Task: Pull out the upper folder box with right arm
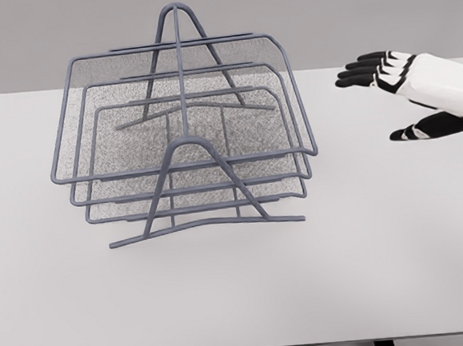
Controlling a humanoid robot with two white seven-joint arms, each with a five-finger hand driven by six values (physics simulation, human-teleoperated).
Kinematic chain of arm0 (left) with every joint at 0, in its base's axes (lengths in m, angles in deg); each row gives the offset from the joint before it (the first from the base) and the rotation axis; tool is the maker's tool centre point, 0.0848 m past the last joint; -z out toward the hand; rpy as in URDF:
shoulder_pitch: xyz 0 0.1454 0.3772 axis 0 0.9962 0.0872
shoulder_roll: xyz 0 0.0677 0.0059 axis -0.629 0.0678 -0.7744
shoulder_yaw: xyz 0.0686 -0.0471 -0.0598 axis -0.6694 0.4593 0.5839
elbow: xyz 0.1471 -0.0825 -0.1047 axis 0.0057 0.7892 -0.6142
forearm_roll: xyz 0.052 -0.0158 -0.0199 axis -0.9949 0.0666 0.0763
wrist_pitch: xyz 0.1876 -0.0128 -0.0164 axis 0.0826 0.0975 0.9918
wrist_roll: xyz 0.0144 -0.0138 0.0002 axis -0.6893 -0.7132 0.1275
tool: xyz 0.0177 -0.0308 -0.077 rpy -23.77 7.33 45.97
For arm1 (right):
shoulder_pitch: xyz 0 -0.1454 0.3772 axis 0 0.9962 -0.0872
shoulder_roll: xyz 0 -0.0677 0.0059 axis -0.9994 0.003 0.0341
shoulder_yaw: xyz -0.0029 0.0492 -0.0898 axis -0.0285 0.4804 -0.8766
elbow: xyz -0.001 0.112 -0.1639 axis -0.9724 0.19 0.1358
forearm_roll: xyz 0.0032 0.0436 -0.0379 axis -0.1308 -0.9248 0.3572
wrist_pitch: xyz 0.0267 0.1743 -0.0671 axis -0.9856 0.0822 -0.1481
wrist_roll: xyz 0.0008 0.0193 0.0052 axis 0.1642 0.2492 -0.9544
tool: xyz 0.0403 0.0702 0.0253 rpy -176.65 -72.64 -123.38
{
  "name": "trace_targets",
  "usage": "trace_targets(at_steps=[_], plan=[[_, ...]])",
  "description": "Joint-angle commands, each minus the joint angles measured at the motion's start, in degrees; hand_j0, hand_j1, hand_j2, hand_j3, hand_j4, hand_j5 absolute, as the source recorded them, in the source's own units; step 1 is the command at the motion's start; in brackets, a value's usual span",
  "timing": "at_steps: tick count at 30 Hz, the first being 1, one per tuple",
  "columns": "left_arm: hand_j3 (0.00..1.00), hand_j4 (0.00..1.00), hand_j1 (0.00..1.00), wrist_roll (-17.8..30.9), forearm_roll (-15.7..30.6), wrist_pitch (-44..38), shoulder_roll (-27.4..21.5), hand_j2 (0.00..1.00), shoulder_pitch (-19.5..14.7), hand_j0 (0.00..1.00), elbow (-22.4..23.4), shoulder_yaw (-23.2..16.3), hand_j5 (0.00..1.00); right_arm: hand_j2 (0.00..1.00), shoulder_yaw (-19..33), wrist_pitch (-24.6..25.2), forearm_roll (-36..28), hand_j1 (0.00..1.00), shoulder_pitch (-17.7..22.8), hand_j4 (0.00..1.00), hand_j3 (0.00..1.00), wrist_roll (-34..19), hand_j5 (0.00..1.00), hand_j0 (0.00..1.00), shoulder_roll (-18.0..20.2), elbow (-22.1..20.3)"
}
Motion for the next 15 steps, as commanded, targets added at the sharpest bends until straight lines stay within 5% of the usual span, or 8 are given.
trace_targets(at_steps=[1, 2, 4, 5, 7, 10, 15], plan=[[1.00, 1.00, 1.00, 0.01, -0.01, 0.00, 0.00, 1.00, 0.00, 1.00, 0.01, -0.07, 1.00, 1.00, 0.37, 0.11, 0.03, 1.00, 0.00, 1.00, 1.00, -0.16, 1.00, 1.00, 0.09, 0.14], [1.00, 1.00, 1.00, 0.01, -0.01, 0.00, 0.00, 1.00, 0.00, 1.00, 0.01, 0.01, 1.00, 1.00, 0.37, 0.11, 1.08, 1.00, -0.26, 1.00, 1.00, -1.21, 1.00, 1.00, -0.17, 0.06], [1.00, 1.00, 1.00, 0.01, -0.01, 0.00, 0.00, 1.00, 0.00, 1.00, 0.01, 0.02, 1.00, 1.00, 2.83, 0.11, 22.69, 1.00, -1.67, 1.00, 1.00, -1.57, 1.00, 1.00, -6.50, -0.47], [1.00, 1.00, 1.00, 0.01, -0.01, 0.00, 0.00, 1.00, 0.00, 1.00, 0.01, 0.02, 1.00, 1.00, 3.18, 0.11, 27.89, 1.00, -3.34, 1.00, 1.00, -1.57, 1.00, 1.00, -10.19, 0.06], [1.00, 1.00, 1.00, 0.09, -0.01, 0.00, 0.00, 1.00, 0.00, 1.00, 0.01, 0.02, 1.00, 1.00, 2.66, 0.11, 27.98, 1.00, -5.98, 1.00, 1.00, -1.57, 1.00, 1.00, -10.11, 2.69], [1.00, 1.00, 1.00, 0.01, -0.01, 0.00, 0.00, 1.00, 0.00, 1.00, 0.01, -0.07, 1.00, 1.00, -5.43, 0.11, 28.42, 1.00, -12.22, 1.00, 1.00, -1.57, 1.00, 1.00, -10.37, 8.85], [1.00, 1.00, 1.00, 0.01, -0.01, 0.00, 0.00, 1.00, 0.00, 1.00, 0.01, 0.01, 1.00, 1.00, -9.74, 0.11, 26.23, 1.00, -12.92, 1.00, 1.00, -2.01, 1.00, 1.00, -15.20, 15.97]])
